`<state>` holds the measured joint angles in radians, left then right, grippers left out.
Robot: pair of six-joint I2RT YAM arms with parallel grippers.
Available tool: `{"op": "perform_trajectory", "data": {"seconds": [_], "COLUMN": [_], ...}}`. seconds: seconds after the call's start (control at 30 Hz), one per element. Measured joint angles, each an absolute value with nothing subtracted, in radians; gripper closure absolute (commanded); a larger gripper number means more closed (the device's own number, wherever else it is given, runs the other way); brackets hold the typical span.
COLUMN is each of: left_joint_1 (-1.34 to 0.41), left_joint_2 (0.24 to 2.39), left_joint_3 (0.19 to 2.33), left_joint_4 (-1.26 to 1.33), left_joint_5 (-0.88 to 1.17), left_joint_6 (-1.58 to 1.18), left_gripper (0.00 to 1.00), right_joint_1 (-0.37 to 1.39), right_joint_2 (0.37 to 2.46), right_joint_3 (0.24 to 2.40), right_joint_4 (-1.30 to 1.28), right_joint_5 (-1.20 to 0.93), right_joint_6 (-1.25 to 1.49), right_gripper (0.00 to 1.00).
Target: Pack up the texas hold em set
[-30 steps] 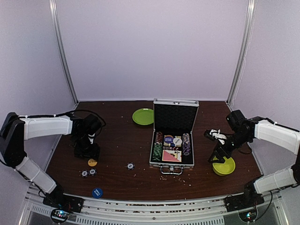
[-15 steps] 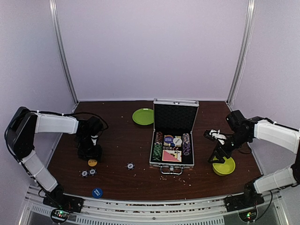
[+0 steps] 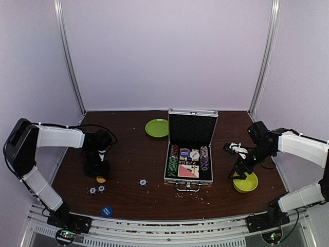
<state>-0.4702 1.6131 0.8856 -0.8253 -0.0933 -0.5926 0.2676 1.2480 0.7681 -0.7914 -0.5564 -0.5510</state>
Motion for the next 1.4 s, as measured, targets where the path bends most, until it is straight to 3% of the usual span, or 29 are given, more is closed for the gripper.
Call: {"op": "perform_trajectory", "data": {"seconds": [0.27,0.8,0.93,1.13,1.4], "left_joint_1": [-0.47,-0.514,-0.628,-0.796,-0.95], "left_joint_2": [1.599,1.632,1.662,1.737,2.019], "left_joint_3": [0.87,0.911,1.028,1.363,1.774], "left_joint_4": [-0.838,-0.831,-0.845,-0.862,-0.849], "left_joint_5": [-0.094,-0.036,-0.019,-0.017,0.014], "left_joint_6": [-0.587,-0.548,-0.548,-0.551,-0.537], "left_gripper": [0.39,0.53,0.53,0.53,0.51], "right_joint_1": [0.268,0.268,0.268,0.268,0.268], "right_joint_2": [1.248,1.248,1.248,1.248,1.247], "right_joint_3": [0.768,0.768,0.768,0.768,0.768], "right_joint_4": [-0.791,-0.791,-0.791,-0.791,-0.792], "right_joint_5": [-0.556,-0.556,-0.556,-0.556,-0.555], "right_joint_6": [-0.551,-0.551,-0.551,-0.551,-0.551], "right_gripper": [0.14,0.14,0.14,0.14,0.14]}}
